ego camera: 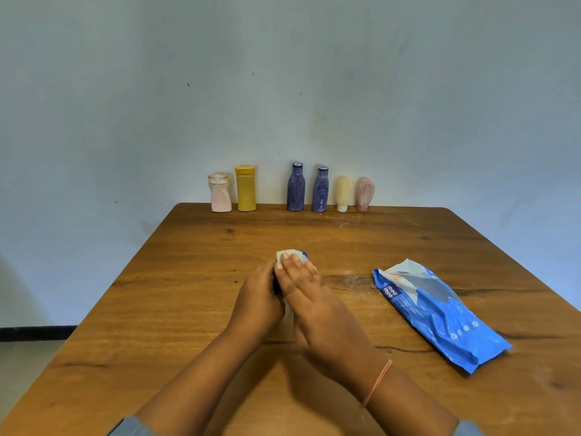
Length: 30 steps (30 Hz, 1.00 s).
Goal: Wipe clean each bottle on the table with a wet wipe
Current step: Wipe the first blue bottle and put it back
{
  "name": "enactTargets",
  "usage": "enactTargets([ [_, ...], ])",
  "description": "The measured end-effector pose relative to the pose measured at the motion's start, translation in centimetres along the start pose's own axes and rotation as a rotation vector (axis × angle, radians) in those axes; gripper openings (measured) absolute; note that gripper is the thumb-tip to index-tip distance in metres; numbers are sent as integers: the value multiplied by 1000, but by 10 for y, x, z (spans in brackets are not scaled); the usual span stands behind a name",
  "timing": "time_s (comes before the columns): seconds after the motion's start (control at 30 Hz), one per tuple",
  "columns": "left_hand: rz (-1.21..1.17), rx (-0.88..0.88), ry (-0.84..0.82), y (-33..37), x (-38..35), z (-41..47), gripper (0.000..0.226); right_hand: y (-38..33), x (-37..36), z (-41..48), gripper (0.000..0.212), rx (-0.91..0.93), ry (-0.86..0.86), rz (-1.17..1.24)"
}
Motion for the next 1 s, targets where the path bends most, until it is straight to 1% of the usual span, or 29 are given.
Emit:
enactTargets([
  [0.1, 56, 37, -57, 2, -3, -2, 44, -8, 4, 5, 57, 58, -3, 11],
  [0.13, 54, 7, -45, 4, -3, 0, 45, -5, 8, 7, 57, 58, -1, 36],
  [0.23, 88, -71, 5, 11, 1, 1, 39, 13, 15, 12, 58, -23, 13, 139],
  [0.3, 83, -56, 17, 11, 4, -1, 32, 20, 15, 10, 56, -56, 4, 146],
  [0.4, 58, -43, 29, 10, 2, -3, 28, 19, 13, 4, 56, -89, 49, 138],
  [0.47, 47, -32, 41, 8, 0, -1, 26, 12, 8, 0, 58, -89, 64, 121],
  [0.57, 57, -39, 27, 7, -1, 1, 18, -2, 3, -2, 57, -27, 42, 42],
  [0.63, 65, -54, 25, 10, 1, 1, 21, -4, 4, 0, 56, 9, 18, -11],
  [0.7, 65, -91, 47, 14, 3, -1, 32, 2, 10, 5, 55, -4, 15, 13],
  [0.77, 60, -90, 61, 16, 3, -4, 33, 10, 19, 11, 55, -67, 16, 53],
  [0.83, 28, -63, 59, 11, 2, -4, 30, 26, 23, 11, 51, -180, -16, 135],
  [0.9, -56, -21, 34, 6, 3, -3, 30, 50, 23, 6, 47, -373, 12, 382],
  [1.0, -183, 61, -5, -1, 6, 1, 33, 78, 23, -3, 38, -739, 231, 854],
])
Point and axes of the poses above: each hand's wrist, its own z-axis towards the middle knuckle, its own x-axis out of the back of the hand, y = z × x, the point moved 6 cm from there along z, towards the middle knuckle, and after that the axes turned 5 degrees about z, right-handed, at the moved point
